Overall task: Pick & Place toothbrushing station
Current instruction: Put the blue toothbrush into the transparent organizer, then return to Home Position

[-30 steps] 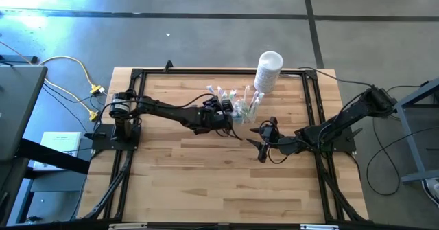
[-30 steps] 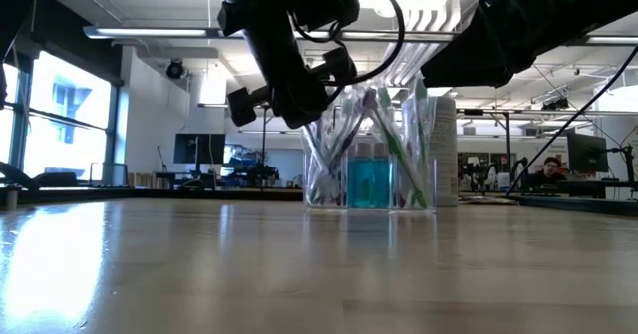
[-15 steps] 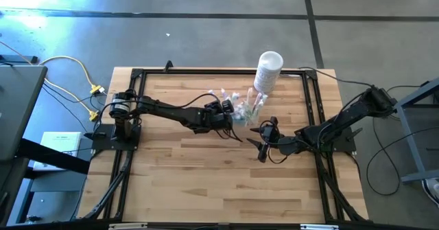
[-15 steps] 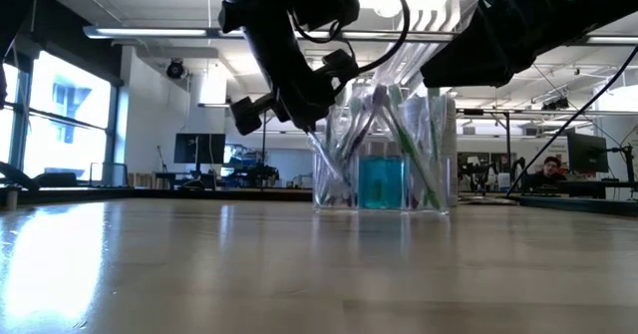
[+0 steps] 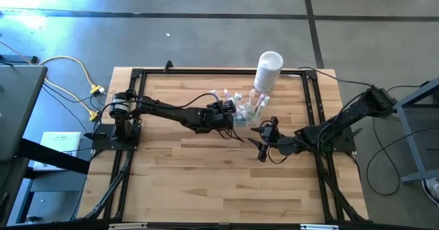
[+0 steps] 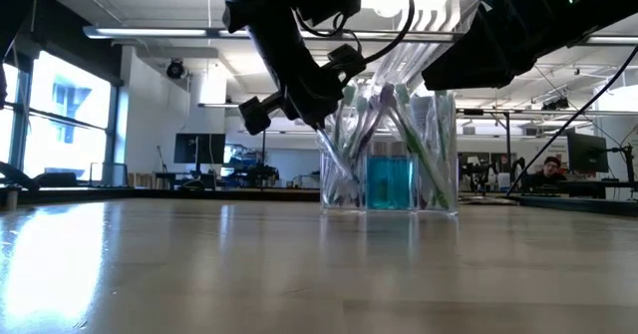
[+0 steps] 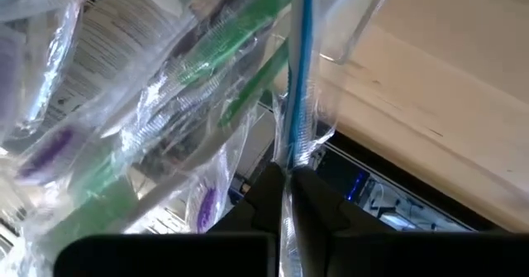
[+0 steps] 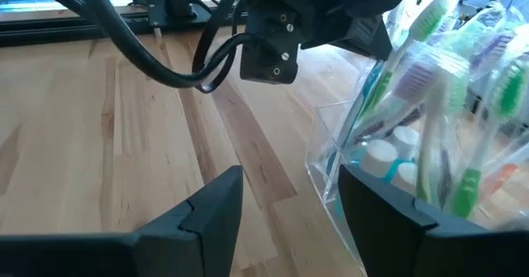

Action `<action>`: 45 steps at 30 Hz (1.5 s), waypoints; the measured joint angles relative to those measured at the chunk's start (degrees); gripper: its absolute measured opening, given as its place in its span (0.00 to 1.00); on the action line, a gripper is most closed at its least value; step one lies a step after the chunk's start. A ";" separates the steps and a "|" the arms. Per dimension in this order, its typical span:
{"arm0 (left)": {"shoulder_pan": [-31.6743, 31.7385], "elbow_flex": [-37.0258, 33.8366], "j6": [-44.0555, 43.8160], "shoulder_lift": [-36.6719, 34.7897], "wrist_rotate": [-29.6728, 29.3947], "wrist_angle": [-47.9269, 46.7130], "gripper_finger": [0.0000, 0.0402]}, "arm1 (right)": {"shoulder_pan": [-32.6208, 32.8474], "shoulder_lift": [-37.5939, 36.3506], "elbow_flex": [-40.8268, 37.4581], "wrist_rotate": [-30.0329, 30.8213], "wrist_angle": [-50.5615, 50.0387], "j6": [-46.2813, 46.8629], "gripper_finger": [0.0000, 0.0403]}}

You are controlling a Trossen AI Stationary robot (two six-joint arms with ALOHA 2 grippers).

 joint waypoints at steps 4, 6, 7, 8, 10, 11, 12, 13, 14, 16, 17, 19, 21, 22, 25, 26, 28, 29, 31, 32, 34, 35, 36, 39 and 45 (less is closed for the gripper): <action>-0.35 0.00 -0.09 0.00 0.08 1.10 0.02 | 0.00 0.00 0.00 0.02 -0.01 0.00 0.48; -0.54 0.00 0.77 0.00 0.34 1.08 0.02 | 0.00 0.00 0.00 0.02 -0.01 0.00 0.48; -0.79 0.00 0.70 0.00 0.56 1.08 0.02 | 0.00 0.00 0.00 0.02 -0.03 0.00 0.48; -0.85 0.00 0.68 0.00 0.58 1.11 0.02 | 0.00 0.00 0.00 0.02 -0.03 0.00 0.48; -1.20 0.00 0.72 0.00 0.72 1.17 0.02 | 0.00 0.00 0.00 0.02 -0.03 0.00 0.48; -1.24 0.00 0.71 0.00 0.76 1.23 0.02 | 0.00 0.00 0.00 0.02 -0.03 0.00 0.48; -1.27 0.02 0.70 0.00 0.81 1.29 0.03 | -0.02 0.00 0.00 0.02 -0.05 0.00 0.48; -1.27 0.02 0.67 0.00 0.85 1.28 0.04 | 0.00 0.00 0.00 0.02 -0.05 0.00 0.48; -1.25 0.00 0.50 0.00 0.93 1.28 0.06 | -0.01 0.00 0.00 0.02 -0.05 0.00 0.48; -1.25 0.02 -0.22 0.00 0.98 1.26 0.11 | 0.00 0.00 0.00 0.02 -0.08 0.00 0.48; -1.25 0.02 -0.32 0.00 0.98 1.26 0.14 | 0.00 0.00 0.00 0.02 -0.17 0.00 0.48; -1.53 0.02 -0.32 0.00 0.91 1.26 0.21 | 0.00 0.00 0.00 0.04 -0.56 0.00 0.48; -1.78 0.02 -0.11 0.00 0.24 1.41 0.27 | -0.01 0.00 0.00 0.04 -1.17 0.01 0.48; -2.24 0.02 0.25 0.01 -0.79 1.91 0.30 | 0.00 0.00 0.00 0.06 -1.39 0.00 0.48; -3.38 0.02 2.71 0.02 -4.99 6.86 0.36 | -0.05 0.00 0.00 0.28 -1.47 0.00 0.48; -3.79 0.02 3.37 0.02 -5.46 9.27 0.37 | -0.12 0.00 0.00 0.28 -1.47 0.00 0.48; -4.85 0.02 4.44 0.02 -5.58 14.73 0.39 | -0.39 0.00 0.00 0.26 -1.52 0.00 0.48; -5.48 0.02 4.90 0.02 -5.55 17.69 0.39 | -0.53 0.00 0.00 0.28 -1.52 0.01 0.48; -6.65 0.07 5.30 0.02 -5.14 22.93 0.39 | -0.72 0.00 0.00 0.28 -1.71 0.05 0.48; -7.11 0.09 5.41 0.02 -4.94 24.28 0.39 | -0.85 0.00 0.00 0.28 -1.76 0.11 0.48; -7.76 0.09 5.45 0.02 -4.68 24.49 0.39 | -0.90 0.00 0.00 0.28 -1.77 0.31 0.48; -7.93 0.07 5.42 0.02 -4.70 24.38 0.39 | -0.90 0.00 0.00 0.26 -1.76 0.33 0.48; -8.02 0.07 5.40 0.02 -4.90 24.36 0.39 | -0.90 0.00 0.00 0.15 -1.76 0.33 0.48; -8.16 0.07 4.08 0.02 -5.14 24.43 0.39 | -0.87 0.00 0.00 0.04 -1.78 0.37 0.48; -8.22 0.05 -1.20 0.02 -3.79 19.98 0.39 | -0.89 0.00 0.00 0.04 -1.78 0.46 0.48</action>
